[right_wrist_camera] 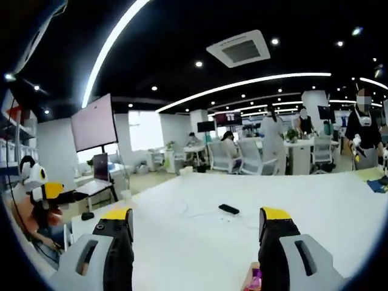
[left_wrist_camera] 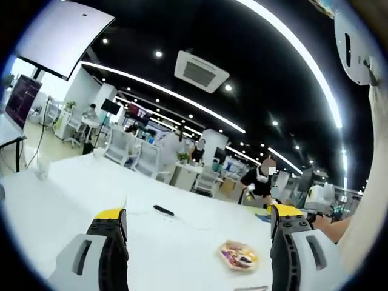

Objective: Place the target food into the container with the food tongs after gripping and lifting it, then release it inside without dropping or visibly crushing the food.

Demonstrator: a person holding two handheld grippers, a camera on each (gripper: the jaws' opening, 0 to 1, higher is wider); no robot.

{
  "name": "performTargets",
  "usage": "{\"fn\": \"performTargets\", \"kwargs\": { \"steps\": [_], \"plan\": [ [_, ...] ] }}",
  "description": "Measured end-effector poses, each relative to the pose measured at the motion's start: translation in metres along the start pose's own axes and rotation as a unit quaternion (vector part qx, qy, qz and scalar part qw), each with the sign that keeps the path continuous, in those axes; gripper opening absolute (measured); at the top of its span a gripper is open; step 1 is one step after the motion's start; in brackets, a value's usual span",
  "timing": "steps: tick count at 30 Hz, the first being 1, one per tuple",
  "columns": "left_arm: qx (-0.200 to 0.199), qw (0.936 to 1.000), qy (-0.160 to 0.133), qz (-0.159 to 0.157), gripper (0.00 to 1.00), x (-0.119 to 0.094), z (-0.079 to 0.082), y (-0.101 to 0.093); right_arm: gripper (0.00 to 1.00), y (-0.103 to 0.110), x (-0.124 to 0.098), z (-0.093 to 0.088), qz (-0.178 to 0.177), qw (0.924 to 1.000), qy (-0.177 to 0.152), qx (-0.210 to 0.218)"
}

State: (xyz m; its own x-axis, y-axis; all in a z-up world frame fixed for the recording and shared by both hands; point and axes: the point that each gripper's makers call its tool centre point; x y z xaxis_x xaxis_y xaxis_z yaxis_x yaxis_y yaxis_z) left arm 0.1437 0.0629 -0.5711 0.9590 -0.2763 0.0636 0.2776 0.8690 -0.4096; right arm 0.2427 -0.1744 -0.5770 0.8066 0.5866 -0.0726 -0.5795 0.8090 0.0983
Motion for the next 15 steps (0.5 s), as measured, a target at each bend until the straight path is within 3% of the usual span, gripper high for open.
{"fn": "performTargets", "kwargs": {
  "steps": [15],
  "plan": [
    [0.007,1.0,0.004,-0.001,0.96,-0.001,-0.001,-0.003,0.9,0.005,0.005,-0.015,0.007,0.9995,0.03,0.011]
  ]
}}
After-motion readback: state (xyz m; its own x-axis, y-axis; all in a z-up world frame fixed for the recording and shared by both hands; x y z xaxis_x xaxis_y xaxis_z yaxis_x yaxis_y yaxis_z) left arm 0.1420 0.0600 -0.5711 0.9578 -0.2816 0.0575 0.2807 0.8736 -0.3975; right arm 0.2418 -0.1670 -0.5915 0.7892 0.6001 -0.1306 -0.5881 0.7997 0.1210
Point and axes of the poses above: the point that each gripper's makers call its tool centre point, and the gripper's own axes: x roughly forward along the fingers, y roughly to its left, z roughly out of its top, and after that the axes turned 1 degree about -y, right-handed
